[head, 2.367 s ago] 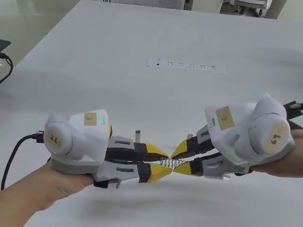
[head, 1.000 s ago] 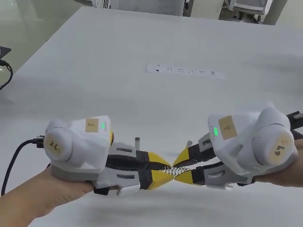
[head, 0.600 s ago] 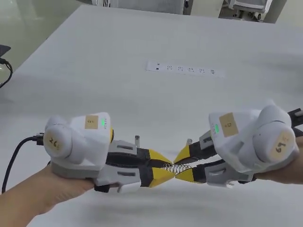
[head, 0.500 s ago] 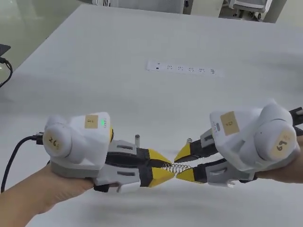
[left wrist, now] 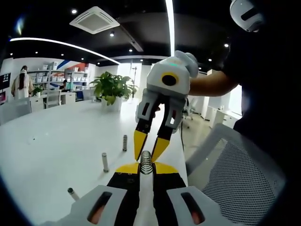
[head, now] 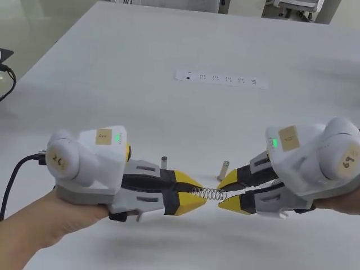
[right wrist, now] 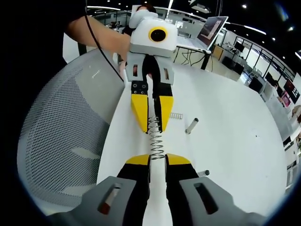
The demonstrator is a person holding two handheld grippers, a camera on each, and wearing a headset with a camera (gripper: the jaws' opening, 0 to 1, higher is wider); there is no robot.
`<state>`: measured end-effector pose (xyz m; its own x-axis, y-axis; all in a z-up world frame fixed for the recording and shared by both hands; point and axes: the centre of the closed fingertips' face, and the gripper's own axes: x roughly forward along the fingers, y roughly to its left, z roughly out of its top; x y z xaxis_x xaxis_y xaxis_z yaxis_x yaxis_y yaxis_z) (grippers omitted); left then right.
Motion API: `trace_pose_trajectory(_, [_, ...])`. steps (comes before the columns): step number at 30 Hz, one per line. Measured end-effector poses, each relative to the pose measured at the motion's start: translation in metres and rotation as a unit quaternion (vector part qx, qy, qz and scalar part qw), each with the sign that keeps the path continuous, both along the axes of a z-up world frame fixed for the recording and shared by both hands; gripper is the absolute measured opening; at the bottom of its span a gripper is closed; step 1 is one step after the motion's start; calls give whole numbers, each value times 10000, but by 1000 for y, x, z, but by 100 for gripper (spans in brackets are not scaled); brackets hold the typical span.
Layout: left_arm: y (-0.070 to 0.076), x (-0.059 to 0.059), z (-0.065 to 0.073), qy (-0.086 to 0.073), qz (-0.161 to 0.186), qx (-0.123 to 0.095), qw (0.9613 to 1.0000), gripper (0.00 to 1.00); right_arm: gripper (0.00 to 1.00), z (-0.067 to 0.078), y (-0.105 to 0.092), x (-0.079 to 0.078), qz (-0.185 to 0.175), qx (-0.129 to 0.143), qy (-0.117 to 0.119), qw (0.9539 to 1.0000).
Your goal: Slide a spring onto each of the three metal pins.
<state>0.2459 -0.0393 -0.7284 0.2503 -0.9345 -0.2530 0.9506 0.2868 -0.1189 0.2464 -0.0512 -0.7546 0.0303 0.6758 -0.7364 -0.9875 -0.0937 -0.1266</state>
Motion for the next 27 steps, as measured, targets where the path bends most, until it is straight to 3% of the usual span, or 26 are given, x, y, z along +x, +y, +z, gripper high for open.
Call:
trace_pose_trajectory(4, [0, 0, 0, 14, -1, -8, 10000, 1, 8, 0, 0, -1, -22, 50, 92, 9999])
trace_pose_trajectory(13, [0, 1, -1, 82, 7, -51, 10000, 1, 7, 9, -1, 1, -8, 92, 41, 9999])
trace_pose_trajectory(21, [3, 3, -9, 126, 10, 71, 9999, 1, 7, 27, 4, 1, 106, 108, -91, 9998])
trace_pose_trajectory(27, [3, 3, -13, 130, -3, 131, 9998, 1, 7, 30, 8, -1, 257, -41, -206, 9995])
